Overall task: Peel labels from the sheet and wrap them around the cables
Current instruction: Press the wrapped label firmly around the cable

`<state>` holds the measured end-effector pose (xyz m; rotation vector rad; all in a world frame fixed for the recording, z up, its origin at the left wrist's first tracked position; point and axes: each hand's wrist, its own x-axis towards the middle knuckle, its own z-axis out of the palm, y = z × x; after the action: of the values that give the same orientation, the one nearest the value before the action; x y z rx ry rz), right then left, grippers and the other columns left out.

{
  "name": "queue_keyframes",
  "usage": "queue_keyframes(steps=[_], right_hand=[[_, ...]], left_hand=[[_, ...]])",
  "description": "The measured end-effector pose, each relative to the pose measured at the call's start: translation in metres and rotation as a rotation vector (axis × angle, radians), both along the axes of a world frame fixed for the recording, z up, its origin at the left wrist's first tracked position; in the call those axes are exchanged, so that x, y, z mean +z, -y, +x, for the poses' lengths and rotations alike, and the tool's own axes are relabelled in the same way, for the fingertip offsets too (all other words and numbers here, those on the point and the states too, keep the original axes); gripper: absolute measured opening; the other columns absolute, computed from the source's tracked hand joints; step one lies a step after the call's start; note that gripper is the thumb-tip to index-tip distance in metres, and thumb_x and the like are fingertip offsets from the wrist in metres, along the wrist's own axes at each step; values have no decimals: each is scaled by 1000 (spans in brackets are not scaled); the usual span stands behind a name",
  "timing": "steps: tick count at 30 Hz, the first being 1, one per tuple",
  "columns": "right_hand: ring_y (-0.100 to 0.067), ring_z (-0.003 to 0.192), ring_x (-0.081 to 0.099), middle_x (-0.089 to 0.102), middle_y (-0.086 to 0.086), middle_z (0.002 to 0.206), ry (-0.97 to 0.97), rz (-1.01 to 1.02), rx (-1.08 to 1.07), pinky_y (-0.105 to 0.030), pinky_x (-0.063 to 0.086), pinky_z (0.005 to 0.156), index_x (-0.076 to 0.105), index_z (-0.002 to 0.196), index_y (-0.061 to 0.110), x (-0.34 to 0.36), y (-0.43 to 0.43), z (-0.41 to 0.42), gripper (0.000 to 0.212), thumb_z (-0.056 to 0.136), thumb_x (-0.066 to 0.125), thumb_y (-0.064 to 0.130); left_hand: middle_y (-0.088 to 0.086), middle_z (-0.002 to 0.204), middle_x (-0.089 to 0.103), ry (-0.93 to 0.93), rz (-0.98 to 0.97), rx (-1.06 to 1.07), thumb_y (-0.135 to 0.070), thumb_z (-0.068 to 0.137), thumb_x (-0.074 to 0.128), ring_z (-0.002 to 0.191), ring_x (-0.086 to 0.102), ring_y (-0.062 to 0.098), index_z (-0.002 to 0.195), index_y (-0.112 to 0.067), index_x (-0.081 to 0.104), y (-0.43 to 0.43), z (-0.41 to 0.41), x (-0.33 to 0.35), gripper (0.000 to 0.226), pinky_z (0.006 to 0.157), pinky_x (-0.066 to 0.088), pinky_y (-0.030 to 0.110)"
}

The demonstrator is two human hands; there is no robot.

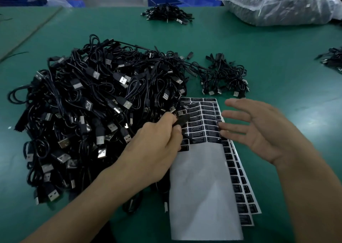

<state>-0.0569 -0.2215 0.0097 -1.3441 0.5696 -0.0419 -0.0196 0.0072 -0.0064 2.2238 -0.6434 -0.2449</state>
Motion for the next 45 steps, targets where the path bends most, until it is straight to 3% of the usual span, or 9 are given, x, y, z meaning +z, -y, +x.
queue_keyframes(steps=[3, 6, 10, 13, 17, 23, 30, 33, 45], right_hand=[[-26, 81, 75, 70, -13, 114, 15, 139, 63, -35, 60, 60, 70, 106, 19, 3, 1, 0, 47, 63, 80, 34], [-22, 70, 67, 71, -15, 103, -5, 102, 253, -30, 58, 57, 76, 100, 19, 1, -4, -1, 36, 68, 80, 36], [-31, 87, 73, 76, -15, 105, -101, -87, 430, -41, 62, 75, 55, 126, 19, -6, -22, -3, 65, 70, 88, 18], [-33, 95, 73, 75, -14, 105, -92, -238, 472, -48, 60, 84, 55, 124, 15, -10, -31, -4, 53, 79, 79, 2], [-26, 91, 68, 72, -18, 107, -77, -317, 477, -52, 55, 90, 60, 114, 13, -8, -32, -6, 37, 81, 72, 1], [-38, 100, 68, 69, -21, 112, -61, -349, 430, -56, 54, 93, 61, 116, 12, -9, -34, -5, 53, 63, 67, 16], [-38, 85, 70, 71, -30, 105, -79, -131, 369, -49, 56, 76, 63, 111, -3, -12, -38, -3, 34, 79, 67, -13], [-47, 95, 69, 68, -33, 110, -96, -86, 306, -60, 54, 87, 60, 115, -7, -12, -42, -2, 37, 80, 67, -15], [-41, 96, 72, 74, -22, 102, -163, -98, 242, -55, 59, 85, 62, 114, 1, -12, -47, -3, 32, 84, 71, -6]], left_hand=[[-14, 71, 66, 20, 45, -39, -50, 89, 45, 56, 61, 11, 82, -37, 38, 0, -1, 0, 16, 54, 56, 42], [-21, 82, 64, 33, 70, -22, -56, 75, 66, 60, 63, 3, 82, -44, 36, 1, -2, 0, 33, 55, 57, 35], [-19, 82, 65, 48, 107, 11, -61, 64, 73, 59, 62, 3, 83, -44, 35, 2, -2, -1, 45, 58, 57, 38], [-19, 82, 63, 116, 154, 0, -69, 62, 62, 59, 60, 3, 84, -40, 32, 5, -4, -1, 47, 58, 55, 36], [-20, 76, 62, 183, 166, 23, -60, 71, 70, 57, 57, 3, 80, -39, 32, 6, -7, -4, 45, 56, 50, 31], [-25, 80, 68, 108, 44, 45, -69, 61, 56, 57, 62, 5, 73, -47, 34, 6, -6, -1, 33, 59, 57, 40], [-27, 81, 68, 83, -20, 66, -53, 64, 75, 54, 64, 9, 69, -39, 34, 4, -4, -2, 44, 57, 56, 43], [-24, 76, 69, 114, -41, 83, -43, 67, 80, 56, 63, 5, 68, -34, 33, 4, -4, -4, 48, 56, 56, 43], [-22, 72, 71, 85, -48, 66, -25, 72, 81, 60, 64, 2, 68, -24, 35, 2, 1, -2, 46, 54, 54, 29]])
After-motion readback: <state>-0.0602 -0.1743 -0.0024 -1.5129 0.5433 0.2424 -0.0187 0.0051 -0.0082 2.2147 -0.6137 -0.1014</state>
